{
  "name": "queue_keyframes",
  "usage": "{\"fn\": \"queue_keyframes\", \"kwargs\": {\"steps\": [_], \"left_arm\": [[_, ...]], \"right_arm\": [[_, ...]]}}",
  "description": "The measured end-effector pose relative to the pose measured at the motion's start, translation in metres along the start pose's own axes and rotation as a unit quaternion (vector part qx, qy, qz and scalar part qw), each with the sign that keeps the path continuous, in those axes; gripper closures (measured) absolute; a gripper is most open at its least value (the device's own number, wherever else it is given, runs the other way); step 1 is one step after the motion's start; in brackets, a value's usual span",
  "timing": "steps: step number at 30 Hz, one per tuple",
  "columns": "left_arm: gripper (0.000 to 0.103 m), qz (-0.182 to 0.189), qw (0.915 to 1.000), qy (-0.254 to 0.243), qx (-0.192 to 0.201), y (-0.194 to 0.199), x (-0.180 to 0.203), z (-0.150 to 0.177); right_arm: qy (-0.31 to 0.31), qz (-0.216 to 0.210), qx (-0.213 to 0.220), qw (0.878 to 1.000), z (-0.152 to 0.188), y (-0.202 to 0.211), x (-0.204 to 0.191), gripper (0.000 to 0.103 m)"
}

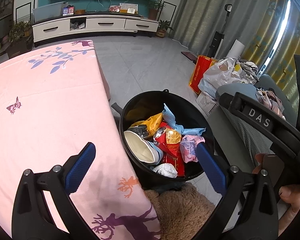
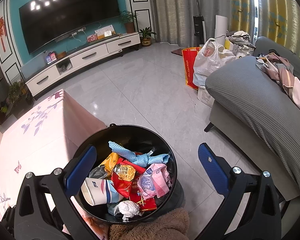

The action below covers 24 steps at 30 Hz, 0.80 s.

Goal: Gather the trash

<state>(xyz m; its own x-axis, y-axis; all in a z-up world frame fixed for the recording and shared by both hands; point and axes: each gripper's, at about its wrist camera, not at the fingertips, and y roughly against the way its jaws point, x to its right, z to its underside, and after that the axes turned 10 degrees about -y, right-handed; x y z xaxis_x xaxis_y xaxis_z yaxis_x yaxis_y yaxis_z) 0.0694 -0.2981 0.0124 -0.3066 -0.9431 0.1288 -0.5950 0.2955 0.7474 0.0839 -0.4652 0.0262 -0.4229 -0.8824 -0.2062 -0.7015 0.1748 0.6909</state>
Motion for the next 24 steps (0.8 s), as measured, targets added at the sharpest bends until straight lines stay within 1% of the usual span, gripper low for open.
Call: {"fn": "queue_keyframes", "kwargs": {"steps": [20,24], "left_arm": [[0.003,0.000,1.0000,-0.006,-0.002,0.0004,0.0008,0.0003],[0.003,0.004,1.0000,-0.004,-0.003,-0.0005,0.0012,0.0008]], "right_arm": [[0.003,0.001,-0.001,1.000,0.0008,-0.0015,-0.0005,0.003],[0.002,0.001,-0.001,1.000,0.0008,-0.0014,-0.0013,0.003]]}}
